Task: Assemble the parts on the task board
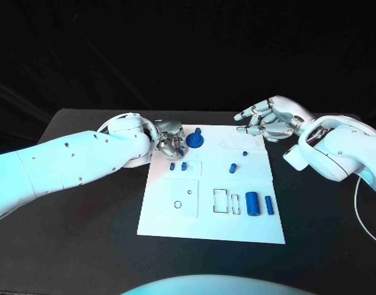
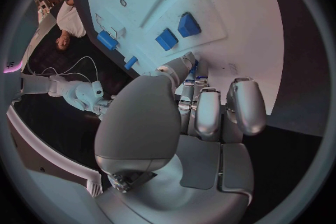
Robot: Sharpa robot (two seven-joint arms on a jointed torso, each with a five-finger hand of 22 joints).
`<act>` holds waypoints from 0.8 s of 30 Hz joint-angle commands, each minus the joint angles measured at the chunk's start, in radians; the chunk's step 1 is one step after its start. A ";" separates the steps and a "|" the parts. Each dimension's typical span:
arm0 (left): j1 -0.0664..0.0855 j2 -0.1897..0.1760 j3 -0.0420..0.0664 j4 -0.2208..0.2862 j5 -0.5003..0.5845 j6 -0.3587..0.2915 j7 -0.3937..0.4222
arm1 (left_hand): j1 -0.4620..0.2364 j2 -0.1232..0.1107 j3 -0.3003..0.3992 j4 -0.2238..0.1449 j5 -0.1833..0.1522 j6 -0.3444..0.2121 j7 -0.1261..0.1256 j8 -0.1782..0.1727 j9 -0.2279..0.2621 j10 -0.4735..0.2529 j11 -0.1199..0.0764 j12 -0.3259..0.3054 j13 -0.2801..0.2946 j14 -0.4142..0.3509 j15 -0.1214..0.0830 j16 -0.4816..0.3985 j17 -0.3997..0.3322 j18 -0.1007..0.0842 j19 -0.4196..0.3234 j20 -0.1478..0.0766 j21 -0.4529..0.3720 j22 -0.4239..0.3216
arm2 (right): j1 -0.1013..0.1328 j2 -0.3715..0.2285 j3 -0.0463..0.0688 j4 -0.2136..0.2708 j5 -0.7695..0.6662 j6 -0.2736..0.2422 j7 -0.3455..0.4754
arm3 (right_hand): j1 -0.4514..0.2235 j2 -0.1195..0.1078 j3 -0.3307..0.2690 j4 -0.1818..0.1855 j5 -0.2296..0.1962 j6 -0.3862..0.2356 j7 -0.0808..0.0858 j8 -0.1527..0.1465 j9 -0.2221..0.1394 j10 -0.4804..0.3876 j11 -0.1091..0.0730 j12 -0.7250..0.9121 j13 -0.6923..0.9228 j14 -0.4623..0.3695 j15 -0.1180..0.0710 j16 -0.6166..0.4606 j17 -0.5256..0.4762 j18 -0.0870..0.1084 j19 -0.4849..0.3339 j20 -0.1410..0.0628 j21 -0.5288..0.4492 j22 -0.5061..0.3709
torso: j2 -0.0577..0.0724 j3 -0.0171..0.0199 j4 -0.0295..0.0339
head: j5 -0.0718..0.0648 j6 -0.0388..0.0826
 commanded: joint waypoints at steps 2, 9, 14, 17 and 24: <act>-0.005 0.006 -0.003 -0.002 -0.005 0.026 -0.002 | -0.012 0.003 0.009 0.000 0.006 0.005 0.003 -0.008 -0.002 0.005 -0.002 -0.006 -0.001 0.030 -0.002 0.005 -0.002 -0.009 0.005 -0.002 0.000 -0.001 | 0.000 0.001 0.000 0.001 -0.005 0.011 0.006 | -0.004 0.010 0.008 0.000 0.004 0.005 0.004 0.005 -0.002 -0.004 -0.001 0.006 0.001 0.013 0.001 -0.006 -0.001 0.006 -0.008 0.002 -0.005 -0.001 | -0.001 0.0002 0.0006 | 0.000 -0.001; -0.005 0.004 -0.003 -0.001 -0.005 0.037 -0.004 | -0.028 -0.007 0.014 -0.001 0.005 -0.013 0.010 -0.024 -0.008 -0.009 0.004 -0.023 -0.002 0.027 0.002 0.003 -0.013 -0.009 0.002 0.001 -0.003 -0.001 | 0.000 0.001 0.000 0.000 -0.005 0.012 0.006 | -0.004 0.010 0.008 0.000 0.004 0.005 0.004 0.005 -0.002 -0.004 -0.001 0.006 0.001 0.013 0.001 -0.006 -0.001 0.006 -0.008 0.002 -0.005 -0.001 | -0.001 0.0002 0.0004 | -0.001 -0.007; -0.005 0.002 -0.003 0.002 0.001 0.021 -0.001 | -0.045 -0.020 0.019 -0.001 0.005 -0.042 0.018 -0.048 -0.018 -0.033 0.015 -0.043 -0.005 0.024 0.011 -0.001 -0.025 -0.008 0.000 0.007 -0.008 -0.003 | 0.000 0.001 0.000 -0.001 -0.005 0.012 0.005 | -0.007 0.009 0.010 0.001 0.006 0.006 0.004 0.006 -0.002 -0.004 -0.001 0.004 -0.002 0.013 0.001 -0.007 -0.002 0.006 -0.008 0.001 -0.007 -0.004 | -0.001 -0.0001 0.0012 | 0.001 -0.010; -0.005 0.000 -0.003 0.003 0.004 0.011 0.000 | -0.055 -0.029 0.021 -0.001 0.005 -0.065 0.024 -0.064 -0.025 -0.046 0.021 -0.053 -0.006 0.023 0.015 0.000 -0.028 -0.008 -0.002 0.011 -0.010 -0.003 | 0.000 0.001 0.000 -0.001 -0.005 0.013 0.005 | -0.007 0.009 0.010 0.001 0.006 0.006 0.004 0.006 -0.002 -0.004 -0.001 0.004 -0.002 0.013 0.001 -0.007 -0.002 0.006 -0.008 0.001 -0.007 -0.004 | -0.001 0.0000 0.0013 | 0.001 -0.007; -0.005 -0.005 -0.003 0.003 0.008 -0.007 -0.002 | -0.075 -0.045 0.021 0.002 0.004 -0.137 0.024 -0.075 -0.048 -0.057 0.019 -0.062 -0.007 0.022 0.015 0.002 -0.034 -0.006 -0.004 0.015 -0.015 -0.004 | 0.000 0.000 0.000 -0.004 -0.005 0.012 0.003 | -0.007 0.009 0.010 0.001 0.006 0.006 0.004 0.006 -0.002 -0.004 -0.001 0.004 -0.002 0.013 0.001 -0.007 -0.002 0.006 -0.008 0.001 -0.007 -0.004 | -0.001 -0.0003 0.0005 | 0.002 -0.007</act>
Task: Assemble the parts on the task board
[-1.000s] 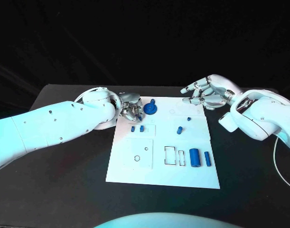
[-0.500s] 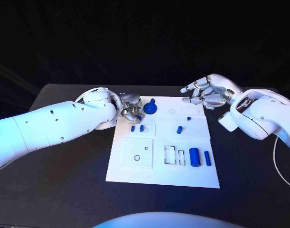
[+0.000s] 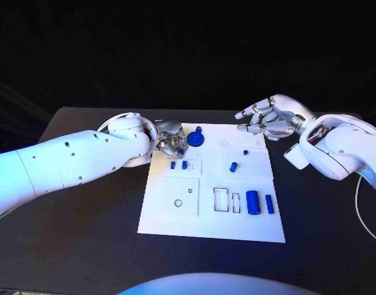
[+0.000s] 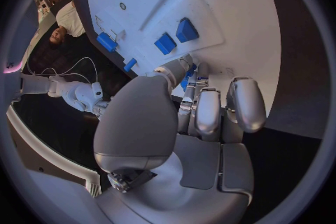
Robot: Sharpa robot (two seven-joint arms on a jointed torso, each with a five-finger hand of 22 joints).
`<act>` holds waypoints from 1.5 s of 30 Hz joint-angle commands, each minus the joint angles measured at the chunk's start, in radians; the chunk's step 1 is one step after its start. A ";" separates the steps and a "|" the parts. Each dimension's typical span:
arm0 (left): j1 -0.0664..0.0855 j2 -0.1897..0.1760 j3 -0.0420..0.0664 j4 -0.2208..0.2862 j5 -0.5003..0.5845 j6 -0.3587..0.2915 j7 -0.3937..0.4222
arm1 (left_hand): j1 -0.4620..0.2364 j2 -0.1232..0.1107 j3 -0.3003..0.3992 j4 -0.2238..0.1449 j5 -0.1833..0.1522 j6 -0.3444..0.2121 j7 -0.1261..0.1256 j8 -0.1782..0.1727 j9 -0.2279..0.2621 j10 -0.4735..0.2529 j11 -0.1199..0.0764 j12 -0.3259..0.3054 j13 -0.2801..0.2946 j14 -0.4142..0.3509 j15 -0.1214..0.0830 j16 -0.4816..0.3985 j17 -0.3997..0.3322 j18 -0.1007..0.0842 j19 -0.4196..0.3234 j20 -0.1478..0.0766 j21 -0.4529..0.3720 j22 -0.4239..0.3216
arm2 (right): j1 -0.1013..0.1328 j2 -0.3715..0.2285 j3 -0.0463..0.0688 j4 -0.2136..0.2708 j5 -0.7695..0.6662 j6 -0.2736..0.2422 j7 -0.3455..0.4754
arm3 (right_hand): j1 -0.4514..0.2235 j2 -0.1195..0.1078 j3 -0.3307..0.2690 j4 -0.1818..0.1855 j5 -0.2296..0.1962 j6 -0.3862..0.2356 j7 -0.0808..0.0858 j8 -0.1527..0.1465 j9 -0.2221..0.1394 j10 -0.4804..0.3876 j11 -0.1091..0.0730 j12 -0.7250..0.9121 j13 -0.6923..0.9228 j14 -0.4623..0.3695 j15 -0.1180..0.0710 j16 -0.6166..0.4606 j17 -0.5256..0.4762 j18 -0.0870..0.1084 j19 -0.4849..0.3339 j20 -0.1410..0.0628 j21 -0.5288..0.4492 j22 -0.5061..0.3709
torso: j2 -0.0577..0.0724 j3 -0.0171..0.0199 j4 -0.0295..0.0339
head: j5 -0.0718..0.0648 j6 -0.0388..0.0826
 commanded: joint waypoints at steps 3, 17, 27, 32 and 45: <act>-0.001 -0.003 -0.001 0.003 0.006 -0.014 0.000 | -0.014 -0.003 0.002 0.003 0.004 -0.019 -0.001 -0.003 -0.007 -0.010 -0.005 -0.007 0.001 0.018 0.004 0.002 -0.004 -0.005 -0.001 0.005 -0.006 -0.002 | 0.000 0.000 0.000 -0.004 -0.005 0.012 0.002 | -0.002 0.003 0.006 -0.003 0.006 0.006 0.004 0.006 -0.001 -0.005 -0.001 0.003 -0.002 0.013 0.001 -0.004 -0.002 0.007 -0.009 0.001 -0.004 -0.002 | 0.000 -0.0001 -0.0003 | -0.001 0.001; 0.004 -0.061 0.003 0.034 0.035 -0.007 -0.011 | -0.022 -0.014 -0.005 0.003 0.003 -0.032 -0.005 0.001 -0.014 -0.036 0.001 -0.020 -0.002 0.015 0.009 -0.001 -0.015 -0.003 -0.005 0.007 -0.019 -0.010 | 0.001 -0.007 0.000 -0.056 -0.113 0.057 -0.061 | 0.004 -0.024 0.062 -0.012 0.001 0.018 0.006 0.020 -0.001 -0.064 0.003 -0.196 -0.184 -0.012 0.002 -0.116 -0.116 0.028 -0.064 0.002 -0.093 -0.138 | -0.001 -0.0006 -0.0005 | -0.005 0.005; 0.014 -0.148 0.017 0.068 0.438 -0.252 0.138 | -0.031 0.026 -0.023 0.022 0.004 0.037 0.008 0.034 -0.008 -0.037 0.011 0.000 0.002 -0.022 0.016 -0.061 -0.118 0.034 -0.075 0.017 -0.209 -0.146 | -0.001 0.000 0.000 -0.096 -0.463 0.100 -0.150 | 0.036 -0.042 0.147 -0.047 -0.046 0.083 0.003 0.032 0.001 -0.053 0.016 -0.455 -0.429 -0.013 0.010 -0.179 -0.166 0.034 -0.066 0.007 -0.132 -0.188 | -0.001 0.0016 0.0000 | -0.021 0.017; 0.015 -0.186 0.011 0.120 0.949 -0.388 0.341 | -0.006 0.054 -0.004 0.015 0.005 0.059 0.016 0.040 -0.010 -0.025 0.012 0.025 0.005 -0.126 0.020 -0.220 -0.354 0.080 -0.191 0.021 -0.467 -0.327 | -0.014 0.009 0.000 -0.087 -0.692 0.136 -0.190 | 0.049 -0.051 0.179 -0.063 -0.091 0.112 -0.009 0.028 0.001 -0.030 0.013 -0.520 -0.501 -0.013 0.008 -0.197 -0.180 0.035 -0.063 0.008 -0.137 -0.195 | 0.000 -0.0016 -0.0001 | -0.032 0.025; 0.004 -0.230 -0.003 0.210 1.459 -0.354 0.548 | -0.013 0.063 -0.021 0.014 0.002 0.075 0.013 0.053 -0.011 -0.006 0.005 0.068 0.016 -0.163 0.018 -0.263 -0.419 0.094 -0.233 0.020 -0.571 -0.398 | -0.042 0.053 -0.006 -0.086 -0.884 0.173 -0.228 | 0.038 -0.068 0.213 -0.070 -0.112 0.129 -0.020 0.003 -0.003 -0.007 0.008 -0.597 -0.603 -0.007 0.001 -0.219 -0.197 0.034 -0.051 0.002 -0.138 -0.193 | 0.000 -0.0011 0.0014 | -0.042 0.038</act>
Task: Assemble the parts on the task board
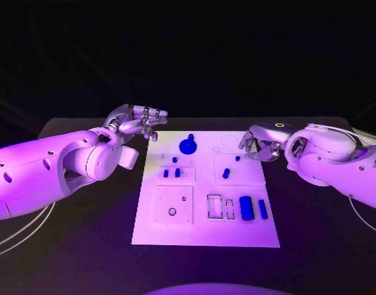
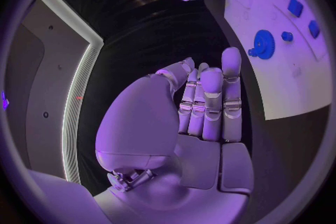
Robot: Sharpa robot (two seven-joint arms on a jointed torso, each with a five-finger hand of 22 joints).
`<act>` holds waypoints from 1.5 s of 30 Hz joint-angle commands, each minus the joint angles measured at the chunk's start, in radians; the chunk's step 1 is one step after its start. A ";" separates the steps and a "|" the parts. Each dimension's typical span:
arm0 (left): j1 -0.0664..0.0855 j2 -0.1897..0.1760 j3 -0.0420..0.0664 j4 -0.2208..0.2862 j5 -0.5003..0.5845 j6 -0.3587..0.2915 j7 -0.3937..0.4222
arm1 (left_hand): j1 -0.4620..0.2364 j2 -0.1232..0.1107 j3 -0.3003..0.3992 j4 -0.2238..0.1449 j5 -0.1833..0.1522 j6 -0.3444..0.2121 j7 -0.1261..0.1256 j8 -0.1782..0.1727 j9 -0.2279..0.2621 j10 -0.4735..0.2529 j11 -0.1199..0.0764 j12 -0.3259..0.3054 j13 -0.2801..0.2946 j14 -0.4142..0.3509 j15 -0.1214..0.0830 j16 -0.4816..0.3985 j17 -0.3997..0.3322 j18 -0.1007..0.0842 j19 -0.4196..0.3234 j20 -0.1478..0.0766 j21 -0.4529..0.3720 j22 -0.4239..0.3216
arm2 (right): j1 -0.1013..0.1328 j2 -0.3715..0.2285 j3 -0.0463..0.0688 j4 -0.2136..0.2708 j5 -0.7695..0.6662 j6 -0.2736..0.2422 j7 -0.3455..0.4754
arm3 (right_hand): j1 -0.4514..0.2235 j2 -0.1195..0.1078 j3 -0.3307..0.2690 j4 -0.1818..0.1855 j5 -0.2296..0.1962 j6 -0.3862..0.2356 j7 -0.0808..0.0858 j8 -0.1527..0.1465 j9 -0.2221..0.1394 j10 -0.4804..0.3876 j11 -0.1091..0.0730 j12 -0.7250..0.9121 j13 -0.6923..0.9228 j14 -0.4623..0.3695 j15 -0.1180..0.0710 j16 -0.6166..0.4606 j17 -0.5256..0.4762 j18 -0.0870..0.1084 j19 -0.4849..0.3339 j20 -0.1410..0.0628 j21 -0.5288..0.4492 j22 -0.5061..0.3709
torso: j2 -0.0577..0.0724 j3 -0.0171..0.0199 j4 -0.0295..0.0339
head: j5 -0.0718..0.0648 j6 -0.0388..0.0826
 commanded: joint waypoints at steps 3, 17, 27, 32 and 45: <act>-0.002 -0.004 0.000 0.017 0.219 0.003 0.115 | -0.004 0.011 -0.010 0.000 0.002 0.007 0.000 0.006 -0.001 0.006 0.000 0.010 0.002 -0.011 0.001 -0.011 -0.010 0.009 -0.012 0.002 -0.016 -0.010 | -0.007 0.015 -0.001 0.005 -0.110 0.045 -0.033 | -0.001 -0.009 0.011 -0.003 -0.009 0.006 -0.006 -0.008 -0.002 0.005 -0.001 -0.017 -0.018 0.001 -0.010 -0.007 -0.004 0.018 0.009 -0.003 -0.008 -0.002 | 0.001 0.0005 -0.0007 | 0.003 0.003; -0.003 -0.007 -0.001 0.031 0.232 0.015 0.126 | -0.004 0.011 -0.015 -0.002 0.003 0.008 -0.001 0.007 -0.002 0.004 -0.001 0.016 0.003 -0.019 0.001 -0.020 -0.025 0.012 -0.020 0.001 -0.037 -0.025 | -0.018 0.053 -0.002 -0.013 -0.116 0.062 -0.033 | -0.001 -0.009 0.019 -0.005 -0.015 0.004 -0.005 -0.017 -0.003 0.005 0.000 -0.031 -0.039 0.003 -0.015 -0.007 -0.002 0.017 0.013 -0.008 -0.007 0.001 | 0.002 0.0010 0.0001 | 0.011 0.000; -0.003 -0.010 -0.001 0.035 0.232 0.015 0.122 | -0.002 0.012 -0.017 -0.004 0.003 0.007 -0.001 0.008 -0.002 0.002 -0.001 0.020 0.004 -0.025 0.001 -0.026 -0.035 0.012 -0.021 0.001 -0.041 -0.027 | -0.024 0.067 -0.003 -0.019 -0.132 0.098 -0.036 | 0.009 0.008 0.033 -0.015 -0.025 0.061 -0.014 0.001 0.010 0.076 -0.012 -0.018 -0.055 0.015 -0.015 0.019 0.028 0.011 0.034 -0.008 0.013 0.033 | 0.001 0.0009 -0.0018 | 0.012 -0.006; -0.003 -0.012 -0.001 0.035 0.232 0.016 0.120 | 0.000 0.012 -0.018 -0.007 0.003 0.007 -0.001 0.009 -0.003 0.000 -0.001 0.022 0.005 -0.029 0.001 -0.032 -0.044 0.012 -0.022 0.001 -0.043 -0.029 | -0.027 0.074 -0.004 -0.020 -0.150 0.106 -0.043 | 0.016 0.017 0.037 -0.023 -0.043 0.088 -0.020 0.011 0.017 0.111 -0.020 -0.014 -0.058 0.021 -0.019 0.037 0.047 0.008 0.047 -0.012 0.028 0.055 | 0.001 0.0011 -0.0019 | 0.012 -0.007; -0.003 -0.012 -0.002 0.035 0.232 0.019 0.112 | 0.001 0.013 -0.020 -0.009 0.003 0.006 0.000 0.009 -0.003 -0.003 -0.001 0.025 0.005 -0.034 0.001 -0.038 -0.054 0.012 -0.023 0.001 -0.047 -0.031 | -0.041 0.087 -0.005 -0.023 -0.216 0.054 -0.096 | 0.028 0.044 0.056 -0.038 -0.091 0.113 -0.024 0.018 0.027 0.145 -0.026 -0.021 -0.065 0.026 -0.024 0.060 0.070 0.002 0.063 -0.017 0.050 0.088 | 0.000 0.0012 -0.0014 | 0.010 -0.008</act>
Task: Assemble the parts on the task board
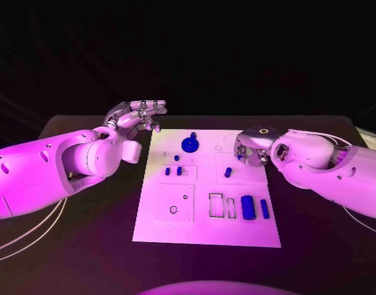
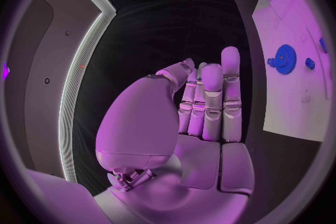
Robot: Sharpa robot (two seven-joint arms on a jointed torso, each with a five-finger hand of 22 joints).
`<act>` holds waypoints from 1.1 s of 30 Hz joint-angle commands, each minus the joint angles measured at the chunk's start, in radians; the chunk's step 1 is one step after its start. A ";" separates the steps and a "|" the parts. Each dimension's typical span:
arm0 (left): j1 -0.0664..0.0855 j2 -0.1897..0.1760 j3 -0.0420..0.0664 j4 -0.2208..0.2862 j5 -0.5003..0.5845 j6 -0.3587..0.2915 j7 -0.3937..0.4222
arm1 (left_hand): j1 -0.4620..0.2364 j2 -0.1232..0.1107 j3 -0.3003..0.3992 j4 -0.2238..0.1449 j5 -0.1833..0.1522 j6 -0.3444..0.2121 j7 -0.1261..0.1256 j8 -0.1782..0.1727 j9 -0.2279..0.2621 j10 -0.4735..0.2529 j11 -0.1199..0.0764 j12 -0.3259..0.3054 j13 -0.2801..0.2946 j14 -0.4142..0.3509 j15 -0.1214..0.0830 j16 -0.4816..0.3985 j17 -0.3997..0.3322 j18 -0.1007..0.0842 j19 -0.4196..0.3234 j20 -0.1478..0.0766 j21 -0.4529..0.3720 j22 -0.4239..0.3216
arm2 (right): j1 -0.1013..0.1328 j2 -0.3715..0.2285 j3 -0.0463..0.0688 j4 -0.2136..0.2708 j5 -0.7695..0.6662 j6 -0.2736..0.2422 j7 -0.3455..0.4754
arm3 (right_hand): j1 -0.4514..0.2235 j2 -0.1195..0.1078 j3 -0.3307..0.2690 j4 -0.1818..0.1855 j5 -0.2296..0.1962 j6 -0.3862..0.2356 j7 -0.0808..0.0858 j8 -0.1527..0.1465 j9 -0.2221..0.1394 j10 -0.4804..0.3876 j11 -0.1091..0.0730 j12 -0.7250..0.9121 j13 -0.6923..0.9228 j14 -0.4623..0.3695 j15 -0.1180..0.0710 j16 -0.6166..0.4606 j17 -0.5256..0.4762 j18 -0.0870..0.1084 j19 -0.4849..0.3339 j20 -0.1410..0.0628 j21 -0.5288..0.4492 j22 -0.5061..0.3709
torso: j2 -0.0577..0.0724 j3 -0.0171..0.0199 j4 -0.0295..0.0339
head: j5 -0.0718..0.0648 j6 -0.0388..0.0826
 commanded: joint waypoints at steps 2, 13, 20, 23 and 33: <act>0.000 0.001 0.000 0.002 0.005 0.017 0.005 | 0.004 0.007 -0.007 -0.001 0.003 0.006 0.000 0.005 -0.001 -0.003 -0.001 0.006 0.001 -0.009 -0.001 -0.007 -0.005 0.012 -0.009 0.001 -0.007 -0.002 | -0.012 0.000 -0.006 0.001 -0.037 -0.026 -0.031 | -0.005 0.016 0.004 0.003 -0.009 0.006 0.002 0.002 0.002 0.007 0.003 -0.007 0.000 0.022 -0.005 0.007 0.002 0.002 0.007 -0.001 0.008 0.002 | -0.001 0.0001 -0.0004 | -0.002 0.001; 0.000 0.001 0.000 -0.004 0.005 0.021 -0.004 | 0.005 0.008 -0.009 -0.003 0.004 0.004 0.001 0.005 -0.002 -0.008 0.001 0.008 0.001 -0.014 0.000 -0.014 -0.016 0.012 -0.010 0.001 -0.011 -0.004 | -0.003 -0.047 0.004 0.045 0.083 -0.082 -0.022 | -0.023 0.018 0.005 0.012 -0.022 0.002 0.003 -0.003 0.003 0.004 0.007 -0.020 -0.007 0.022 -0.003 0.012 0.006 0.001 0.009 0.000 0.012 0.007 | -0.001 0.0001 -0.0003 | -0.004 0.002; 0.000 0.002 0.000 -0.007 0.005 0.025 -0.008 | 0.006 0.009 -0.010 -0.004 0.004 0.002 0.002 0.004 -0.003 -0.011 0.002 0.010 0.001 -0.018 0.000 -0.018 -0.023 0.012 -0.011 0.002 -0.013 -0.006 | 0.020 -0.081 0.013 0.081 0.128 -0.111 -0.013 | -0.023 0.018 0.005 0.012 -0.022 0.001 0.003 -0.004 0.003 0.003 0.007 -0.021 -0.007 0.022 -0.002 0.013 0.007 0.001 0.009 0.000 0.012 0.008 | -0.001 -0.0005 0.0002 | -0.008 0.004; 0.000 0.003 0.000 -0.009 0.005 0.026 -0.009 | 0.006 0.009 -0.010 -0.005 0.004 0.001 0.003 0.004 -0.003 -0.012 0.002 0.011 0.001 -0.020 0.000 -0.020 -0.026 0.012 -0.011 0.002 -0.014 -0.006 | 0.028 -0.095 0.016 0.103 0.150 -0.120 -0.008 | -0.024 0.018 0.006 0.012 -0.023 0.001 0.003 -0.004 0.003 0.002 0.007 -0.023 -0.008 0.023 -0.002 0.015 0.010 0.000 0.010 0.000 0.013 0.010 | -0.001 0.0001 0.0001 | -0.007 0.003; 0.000 0.004 -0.001 -0.007 0.005 0.030 -0.013 | 0.006 0.010 -0.011 -0.006 0.004 0.000 0.003 0.004 -0.003 -0.014 0.002 0.012 0.001 -0.023 0.001 -0.023 -0.031 0.011 -0.012 0.002 -0.016 -0.008 | 0.028 -0.099 0.018 0.193 0.191 -0.136 0.008 | -0.024 0.019 0.007 0.012 -0.022 0.000 0.005 -0.005 0.004 0.001 0.008 -0.025 -0.009 0.024 -0.002 0.019 0.014 0.000 0.011 0.000 0.016 0.013 | -0.001 -0.0014 0.0002 | -0.001 0.006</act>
